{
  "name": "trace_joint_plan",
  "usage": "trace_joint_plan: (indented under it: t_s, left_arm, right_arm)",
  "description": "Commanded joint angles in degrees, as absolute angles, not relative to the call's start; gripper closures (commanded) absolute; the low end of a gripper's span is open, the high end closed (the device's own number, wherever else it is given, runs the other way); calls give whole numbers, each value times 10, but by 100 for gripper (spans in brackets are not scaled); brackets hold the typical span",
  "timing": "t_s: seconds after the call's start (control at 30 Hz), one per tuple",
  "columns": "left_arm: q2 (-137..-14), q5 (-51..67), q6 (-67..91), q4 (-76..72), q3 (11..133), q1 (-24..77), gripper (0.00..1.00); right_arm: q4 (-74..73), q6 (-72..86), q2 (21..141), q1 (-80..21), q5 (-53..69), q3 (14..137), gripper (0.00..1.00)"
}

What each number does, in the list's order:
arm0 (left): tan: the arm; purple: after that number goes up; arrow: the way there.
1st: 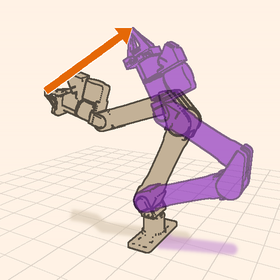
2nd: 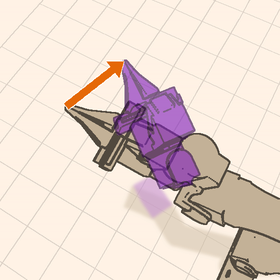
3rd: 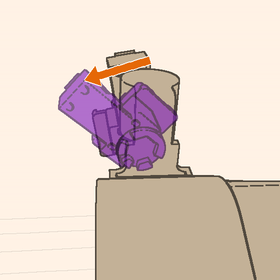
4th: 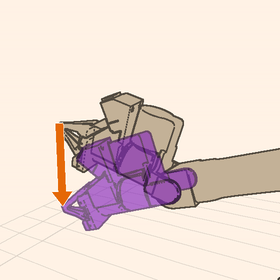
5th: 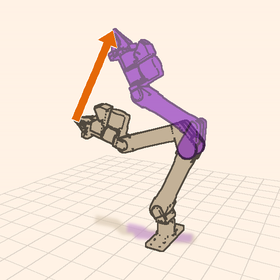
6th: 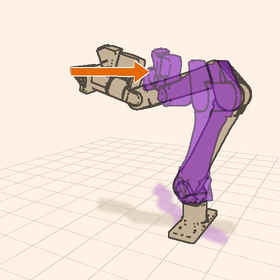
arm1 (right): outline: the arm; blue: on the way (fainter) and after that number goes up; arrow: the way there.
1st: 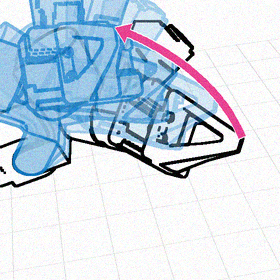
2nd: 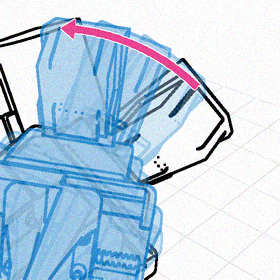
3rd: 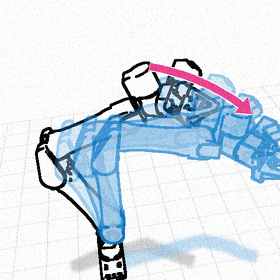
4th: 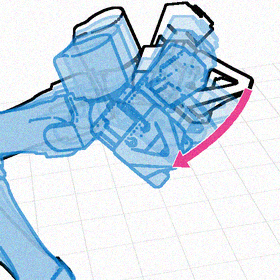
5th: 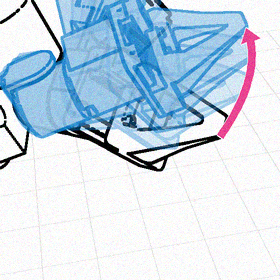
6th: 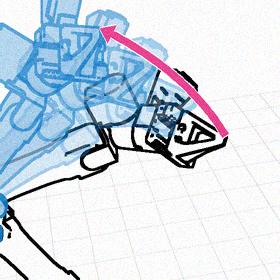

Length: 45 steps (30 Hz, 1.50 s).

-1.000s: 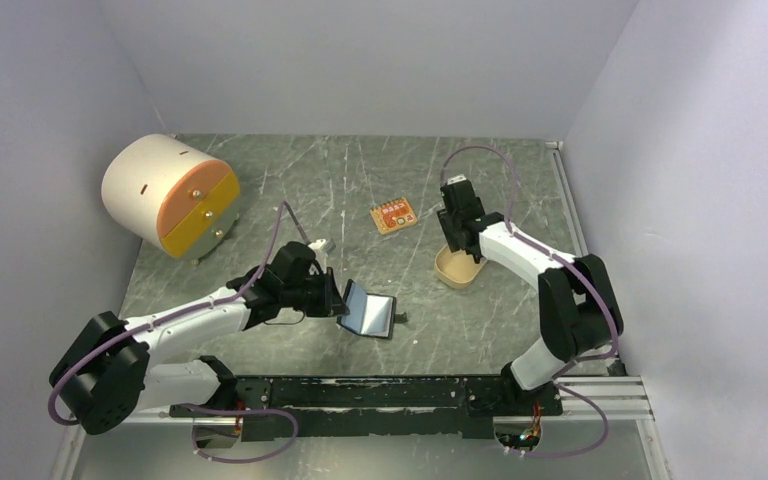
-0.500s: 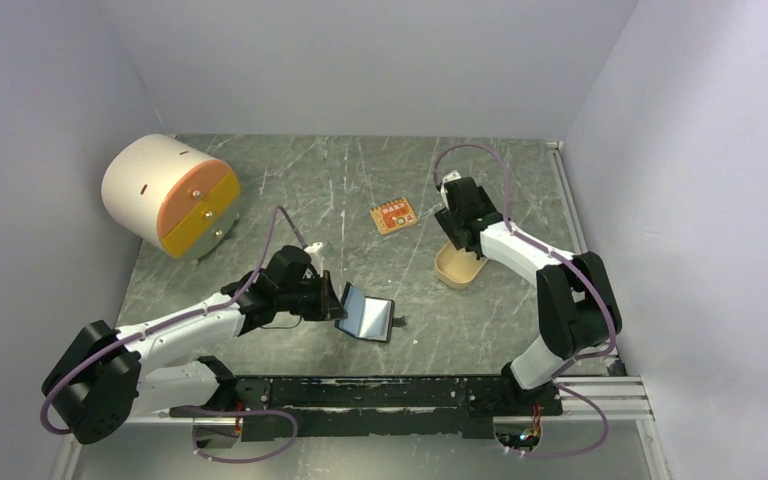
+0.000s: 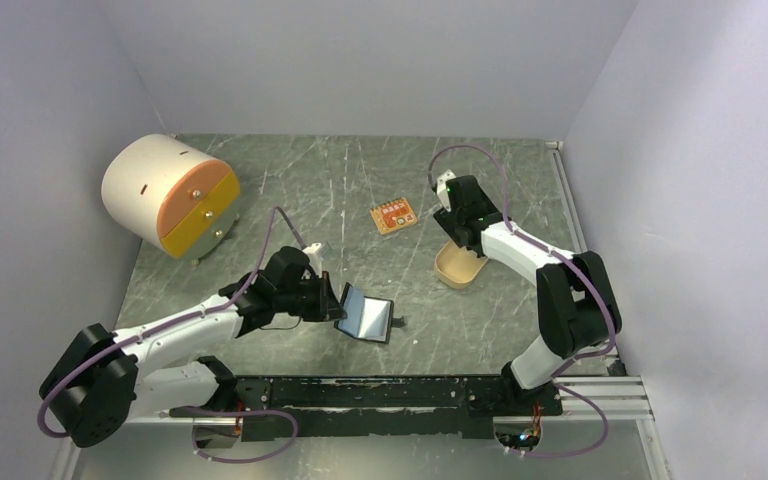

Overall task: Put the credit cards into the card holder
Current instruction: Pick up the credit card from the storage box.

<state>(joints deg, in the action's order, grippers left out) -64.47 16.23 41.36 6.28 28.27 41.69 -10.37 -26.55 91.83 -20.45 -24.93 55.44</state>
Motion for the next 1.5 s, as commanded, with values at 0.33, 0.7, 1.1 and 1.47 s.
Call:
trace_joint_plan:
  t_s: [0.33, 0.7, 1.1, 1.47]
  left_arm:
    - [-624, 170, 415, 57, 273, 414, 91]
    - [-619, 167, 412, 64, 273, 414, 91]
    - [-617, 164, 413, 65, 277, 414, 91]
    - [-613, 162, 415, 67, 273, 413, 91]
  right_arm:
    - [-72, -315, 971, -194, -285, 538, 24]
    - [-86, -313, 983, -183, -279, 551, 49]
    - [-91, -314, 967, -182, -296, 551, 60]
    - [-93, -313, 951, -182, -297, 554, 70]
